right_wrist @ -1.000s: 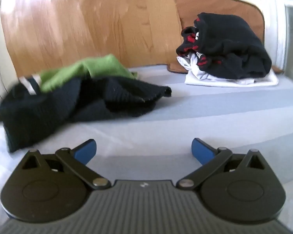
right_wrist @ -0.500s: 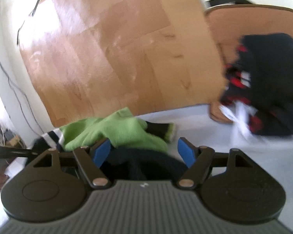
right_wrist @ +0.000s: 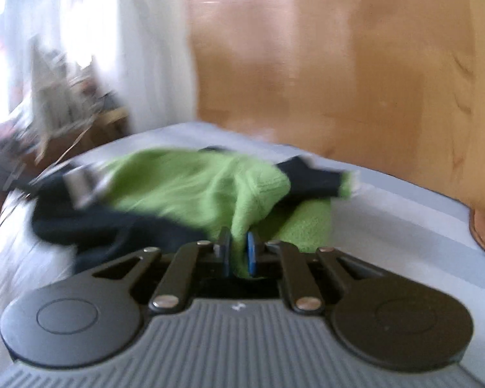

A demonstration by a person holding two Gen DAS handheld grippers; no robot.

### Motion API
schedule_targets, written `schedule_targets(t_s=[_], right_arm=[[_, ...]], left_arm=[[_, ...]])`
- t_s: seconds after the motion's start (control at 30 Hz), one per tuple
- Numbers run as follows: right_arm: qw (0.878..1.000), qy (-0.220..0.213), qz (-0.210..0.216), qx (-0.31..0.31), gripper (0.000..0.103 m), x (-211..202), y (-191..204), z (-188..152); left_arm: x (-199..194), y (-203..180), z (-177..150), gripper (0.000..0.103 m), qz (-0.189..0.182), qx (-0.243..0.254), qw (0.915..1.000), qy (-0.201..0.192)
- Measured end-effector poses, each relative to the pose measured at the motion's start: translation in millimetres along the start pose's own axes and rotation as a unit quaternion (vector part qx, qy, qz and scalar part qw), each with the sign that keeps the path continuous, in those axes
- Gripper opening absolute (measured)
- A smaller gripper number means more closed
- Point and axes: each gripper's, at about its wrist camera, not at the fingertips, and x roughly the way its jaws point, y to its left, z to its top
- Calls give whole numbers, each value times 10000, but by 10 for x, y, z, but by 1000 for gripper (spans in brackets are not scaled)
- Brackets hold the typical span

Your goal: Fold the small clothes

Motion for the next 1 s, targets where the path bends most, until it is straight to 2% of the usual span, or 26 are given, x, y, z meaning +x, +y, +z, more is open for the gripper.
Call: schedule_targets(t_s=[0.03, 0.07, 0.1, 0.17, 0.2, 0.23, 0.37, 0.43, 0.5, 0.53, 0.57, 0.6, 0.63, 0.67, 0.73, 0.87, 0.93, 1.0], right_arm=[[9998, 30, 189, 37, 9, -90, 50, -14], [9996, 61, 251, 63, 9, -153, 102, -49], [9997, 102, 219, 54, 9, -200, 141, -91], [9995, 151, 158, 208, 9, -280, 157, -185], [9989, 144, 149, 415, 9, -324, 138, -240], [9982, 105, 92, 590, 9, -373, 117, -299], [9953, -22, -124, 956, 10, -385, 88, -283], [9958, -26, -196, 892, 10, -368, 132, -258], [9960, -2, -237, 864, 12, -337, 153, -283], [9960, -9, -268, 853, 12, -339, 161, -303], [9960, -30, -288, 848, 13, -313, 175, -318], [9958, -39, -267, 870, 17, -320, 162, -325], [9956, -51, -244, 904, 22, -313, 145, -328], [9953, -80, -227, 933, 25, -317, 129, -330], [9952, -158, -218, 945, 39, -291, 115, -330], [9952, -325, -207, 901, 49, -224, 135, -275], [9943, -391, -180, 970, 49, -182, 110, -266], [9938, -414, -133, 1025, 48, -154, 83, -274]], left_arm=[[-46, 26, 66, 47, 56, -12, 9998, -193], [-60, 52, 187, 49, 85, 31, 9992, -385], [-45, 50, 266, 50, 100, 131, 9986, -505], [113, 33, 487, 65, 64, 425, 9968, -670], [233, 21, 601, 69, -8, 519, 9962, -705], [376, 26, 706, 73, -144, 569, 9958, -699], [1087, -91, 1035, 78, -552, 780, 9945, -427], [1446, -184, 1004, 82, -749, 1032, 9915, -259], [1721, -298, 994, 81, -890, 1169, 9891, -21], [1798, -291, 943, 73, -982, 1198, 9879, 88], [1885, -329, 925, 57, -1107, 1249, 9857, 225], [1948, -388, 887, 47, -1179, 1318, 9836, 360], [1985, -419, 850, 27, -1151, 1412, 9821, 479], [2002, -432, 809, 13, -1071, 1481, 9816, 557], [1924, -384, 761, 10, -1100, 1408, 9827, 491], [1461, -343, 672, 9, -1308, 1251, 9834, 122], [1176, -439, 573, 9, -1488, 1471, 9779, -44], [890, -613, 374, 9, -1672, 1901, 9673, -171]])
